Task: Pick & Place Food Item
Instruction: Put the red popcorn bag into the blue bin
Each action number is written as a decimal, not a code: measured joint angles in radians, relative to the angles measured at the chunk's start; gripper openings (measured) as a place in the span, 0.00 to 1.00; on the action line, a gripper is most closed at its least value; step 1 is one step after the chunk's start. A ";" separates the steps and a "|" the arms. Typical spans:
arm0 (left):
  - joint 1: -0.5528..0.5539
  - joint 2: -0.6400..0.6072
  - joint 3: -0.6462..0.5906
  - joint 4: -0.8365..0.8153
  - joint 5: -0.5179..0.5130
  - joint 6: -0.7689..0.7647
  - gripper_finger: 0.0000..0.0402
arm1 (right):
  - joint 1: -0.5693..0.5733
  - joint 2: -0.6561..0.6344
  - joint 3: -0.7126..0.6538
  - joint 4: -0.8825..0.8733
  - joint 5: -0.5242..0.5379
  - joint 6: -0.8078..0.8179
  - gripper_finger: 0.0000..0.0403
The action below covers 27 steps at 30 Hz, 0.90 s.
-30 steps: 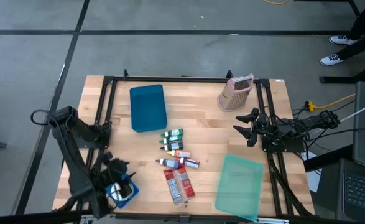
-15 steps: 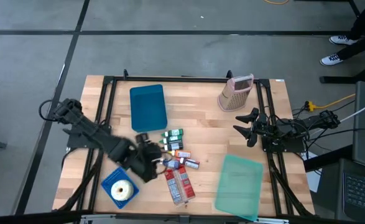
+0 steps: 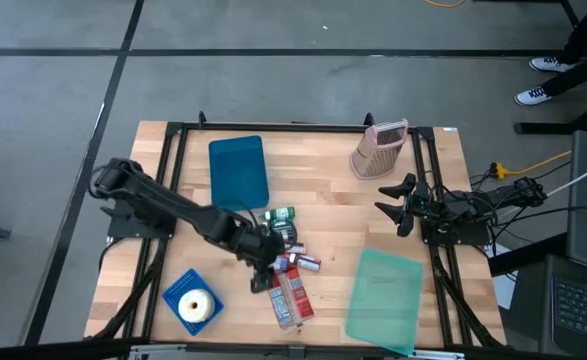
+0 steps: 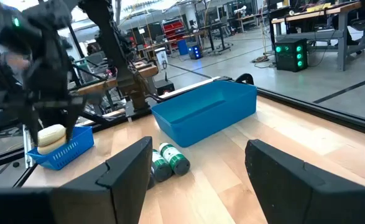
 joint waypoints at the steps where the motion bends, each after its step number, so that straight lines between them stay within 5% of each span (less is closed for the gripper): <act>1: -0.004 0.016 -0.023 0.058 0.031 -0.008 0.54 | 0.000 0.000 0.000 0.000 0.000 0.000 0.63; 12: -0.025 0.157 -0.099 0.160 0.113 -0.116 0.54 | 0.000 0.000 0.000 0.002 0.000 0.000 0.63; 27: 0.003 0.215 -0.098 0.041 0.061 -0.203 0.54 | 0.000 0.000 0.000 0.002 -0.003 0.001 0.63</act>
